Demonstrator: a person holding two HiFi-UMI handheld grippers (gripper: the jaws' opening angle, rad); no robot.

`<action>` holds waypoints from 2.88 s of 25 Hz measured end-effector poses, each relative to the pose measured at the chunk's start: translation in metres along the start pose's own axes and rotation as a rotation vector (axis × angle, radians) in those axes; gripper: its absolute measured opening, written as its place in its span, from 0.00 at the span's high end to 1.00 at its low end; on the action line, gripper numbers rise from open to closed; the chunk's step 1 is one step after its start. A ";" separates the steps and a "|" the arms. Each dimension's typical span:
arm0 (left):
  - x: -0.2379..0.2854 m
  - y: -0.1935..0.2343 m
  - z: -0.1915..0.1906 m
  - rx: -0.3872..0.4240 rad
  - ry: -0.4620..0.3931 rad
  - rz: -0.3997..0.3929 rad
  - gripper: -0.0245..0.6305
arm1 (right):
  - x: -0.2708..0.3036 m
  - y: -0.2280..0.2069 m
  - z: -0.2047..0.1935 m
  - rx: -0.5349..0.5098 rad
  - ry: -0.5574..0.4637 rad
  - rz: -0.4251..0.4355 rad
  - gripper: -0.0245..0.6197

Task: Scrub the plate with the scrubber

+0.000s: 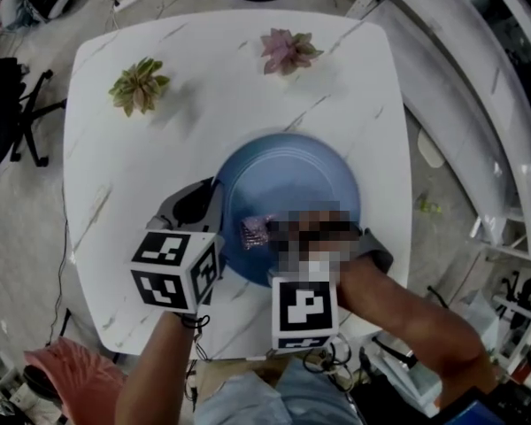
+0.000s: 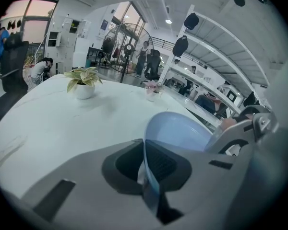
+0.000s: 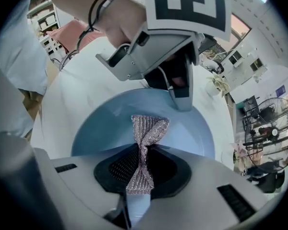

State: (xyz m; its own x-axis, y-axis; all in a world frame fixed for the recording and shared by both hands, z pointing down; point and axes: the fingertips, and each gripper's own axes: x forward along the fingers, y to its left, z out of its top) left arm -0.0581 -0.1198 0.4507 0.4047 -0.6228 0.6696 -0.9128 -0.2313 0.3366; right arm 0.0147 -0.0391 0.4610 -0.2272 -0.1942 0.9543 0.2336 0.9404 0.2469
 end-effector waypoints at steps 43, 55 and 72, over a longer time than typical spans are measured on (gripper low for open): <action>-0.057 0.006 0.018 0.184 -0.029 0.073 0.89 | -0.103 0.037 0.000 0.322 -0.099 0.032 0.83; -0.361 -0.128 0.178 0.335 -0.768 -0.034 0.95 | -0.412 -0.042 0.095 0.690 -0.869 -0.880 0.82; -0.453 -0.168 0.161 0.454 -0.999 -0.014 0.95 | -0.454 -0.005 0.115 0.839 -1.042 -1.138 0.83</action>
State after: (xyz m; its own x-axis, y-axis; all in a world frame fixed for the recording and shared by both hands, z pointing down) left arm -0.0972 0.0804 -0.0156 0.3751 -0.8954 -0.2399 -0.9267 -0.3687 -0.0728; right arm 0.0077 0.0765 0.0075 -0.4514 -0.8708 -0.1951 -0.8884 0.4181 0.1892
